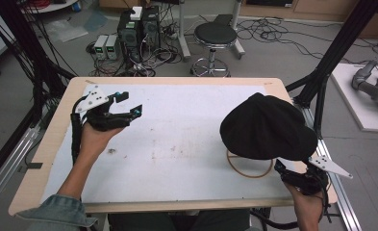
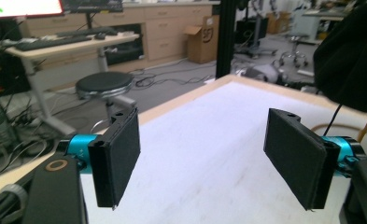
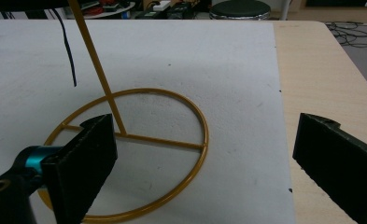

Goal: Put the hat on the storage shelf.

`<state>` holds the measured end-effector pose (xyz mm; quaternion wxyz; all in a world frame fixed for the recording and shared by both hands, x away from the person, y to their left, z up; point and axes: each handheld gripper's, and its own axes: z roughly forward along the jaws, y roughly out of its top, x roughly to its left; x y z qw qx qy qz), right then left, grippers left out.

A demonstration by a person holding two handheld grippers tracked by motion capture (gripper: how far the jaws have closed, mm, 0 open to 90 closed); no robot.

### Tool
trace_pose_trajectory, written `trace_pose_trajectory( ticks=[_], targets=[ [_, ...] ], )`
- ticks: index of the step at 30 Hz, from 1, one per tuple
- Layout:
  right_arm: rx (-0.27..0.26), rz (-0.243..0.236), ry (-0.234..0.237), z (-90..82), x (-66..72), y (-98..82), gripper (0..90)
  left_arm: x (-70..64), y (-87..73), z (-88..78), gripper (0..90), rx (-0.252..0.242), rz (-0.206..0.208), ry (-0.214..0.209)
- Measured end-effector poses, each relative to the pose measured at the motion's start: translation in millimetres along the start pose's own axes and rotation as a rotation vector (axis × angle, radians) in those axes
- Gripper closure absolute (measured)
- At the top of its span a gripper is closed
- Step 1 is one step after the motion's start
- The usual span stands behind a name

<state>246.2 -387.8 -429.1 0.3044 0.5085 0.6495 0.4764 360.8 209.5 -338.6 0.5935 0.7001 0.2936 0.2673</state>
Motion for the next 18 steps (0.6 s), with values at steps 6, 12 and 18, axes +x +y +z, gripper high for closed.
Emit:
trace_pose_trajectory(
  ticks=[6,12,18],
  targets=[
    [0.008,0.000,0.002,0.3,1.1,0.5,5.9,4.1,-26.1,-25.9,27.4,0.024,-0.024,0.069],
    [0.009,0.003,0.005,1.5,2.3,1.3,5.9,7.6,-48.9,-51.5,27.3,0.027,-0.046,0.146],
    [0.009,0.003,0.004,1.9,1.9,1.1,5.9,4.4,-73.2,-68.6,27.4,0.030,-0.058,0.194]
  ],
)
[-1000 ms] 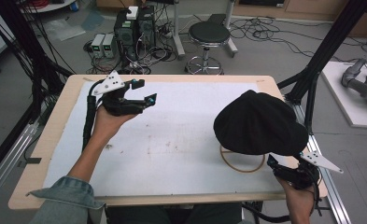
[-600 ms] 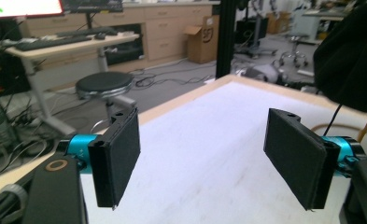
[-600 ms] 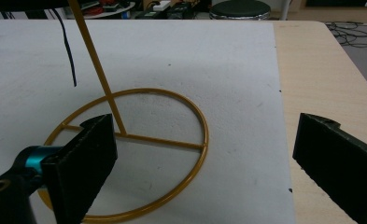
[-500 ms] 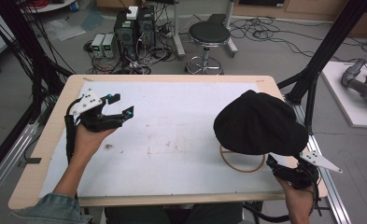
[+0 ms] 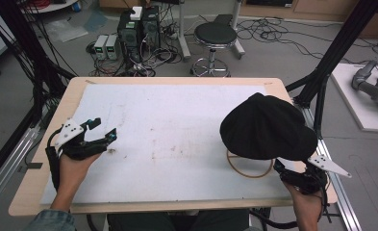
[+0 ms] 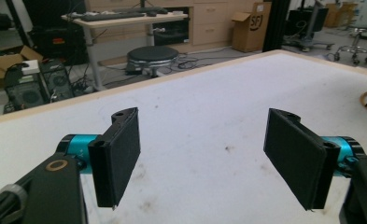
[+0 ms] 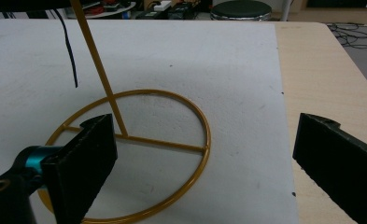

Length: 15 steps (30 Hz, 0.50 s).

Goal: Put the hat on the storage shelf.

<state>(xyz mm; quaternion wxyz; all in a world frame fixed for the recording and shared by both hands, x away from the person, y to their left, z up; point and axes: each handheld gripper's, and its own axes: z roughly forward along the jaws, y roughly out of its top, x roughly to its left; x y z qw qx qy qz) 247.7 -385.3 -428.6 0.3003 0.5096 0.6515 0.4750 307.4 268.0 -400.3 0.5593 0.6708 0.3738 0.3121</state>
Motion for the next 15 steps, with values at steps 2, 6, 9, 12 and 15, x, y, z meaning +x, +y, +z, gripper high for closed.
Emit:
trace_pose_trajectory(
  ticks=[2,6,9,12,15],
  targets=[
    [0.002,0.001,0.000,0.4,0.0,-0.2,5.9,0.9,-6.2,-2.3,27.4,-0.001,-0.014,0.010],
    [0.002,-0.006,-0.001,0.9,0.3,0.3,5.9,5.0,-12.3,-5.1,27.4,0.007,-0.023,0.025],
    [-0.001,-0.009,0.000,1.5,0.3,0.3,5.9,6.9,-12.6,-5.9,27.4,0.003,-0.024,0.030],
    [-0.001,-0.007,0.000,1.2,0.4,0.4,5.8,6.4,-12.9,-5.4,27.3,0.005,-0.019,0.032],
    [-0.001,-0.008,-0.001,1.2,0.4,0.3,5.9,7.2,-12.9,-5.6,27.4,0.006,-0.019,0.033]
  ],
)
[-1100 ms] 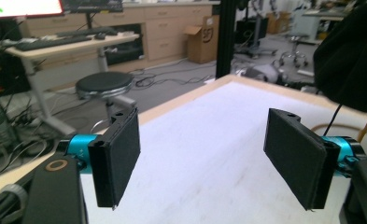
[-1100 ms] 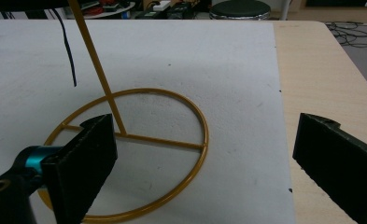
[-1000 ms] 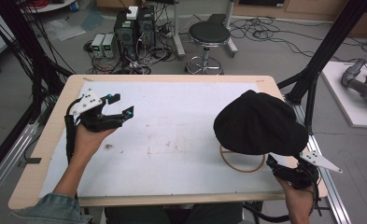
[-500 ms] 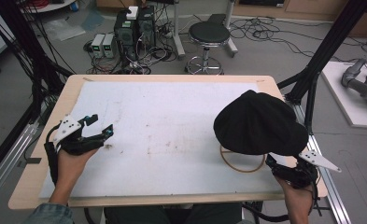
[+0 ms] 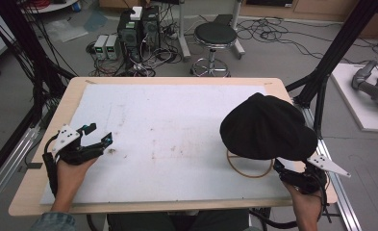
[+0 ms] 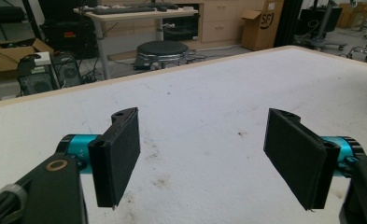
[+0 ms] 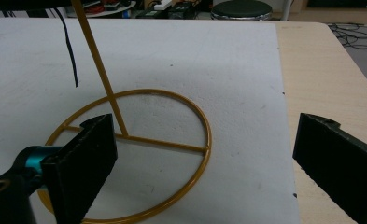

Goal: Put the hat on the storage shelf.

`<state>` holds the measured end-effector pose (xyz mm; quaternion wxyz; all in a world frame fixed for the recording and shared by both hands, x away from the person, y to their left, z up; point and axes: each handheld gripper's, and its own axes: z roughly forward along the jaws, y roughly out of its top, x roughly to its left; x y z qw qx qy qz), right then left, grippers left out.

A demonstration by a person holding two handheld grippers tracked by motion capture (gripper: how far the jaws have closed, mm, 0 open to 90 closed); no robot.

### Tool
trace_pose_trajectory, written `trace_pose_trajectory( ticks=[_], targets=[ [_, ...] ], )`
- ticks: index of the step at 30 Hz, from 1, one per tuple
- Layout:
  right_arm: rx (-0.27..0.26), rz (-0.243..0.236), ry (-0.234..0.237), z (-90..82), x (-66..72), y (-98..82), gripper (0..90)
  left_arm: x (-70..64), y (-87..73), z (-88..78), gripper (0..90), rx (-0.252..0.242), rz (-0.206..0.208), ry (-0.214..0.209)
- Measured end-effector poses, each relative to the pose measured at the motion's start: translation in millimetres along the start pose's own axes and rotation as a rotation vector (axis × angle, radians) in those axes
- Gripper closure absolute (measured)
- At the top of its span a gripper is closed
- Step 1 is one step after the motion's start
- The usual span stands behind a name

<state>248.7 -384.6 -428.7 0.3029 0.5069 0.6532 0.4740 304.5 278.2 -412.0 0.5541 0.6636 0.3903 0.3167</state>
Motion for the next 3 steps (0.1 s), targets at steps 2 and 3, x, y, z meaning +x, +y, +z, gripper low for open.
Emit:
trace_pose_trajectory(
  ticks=[2,3],
  targets=[
    [0.002,0.001,0.001,0.0,-0.1,-0.3,5.9,0.1,0.1,0.0,27.3,-0.002,0.000,0.000],
    [0.001,0.007,0.001,-0.3,0.1,-0.4,5.9,0.1,0.1,0.0,27.3,-0.001,0.001,0.000]
  ],
)
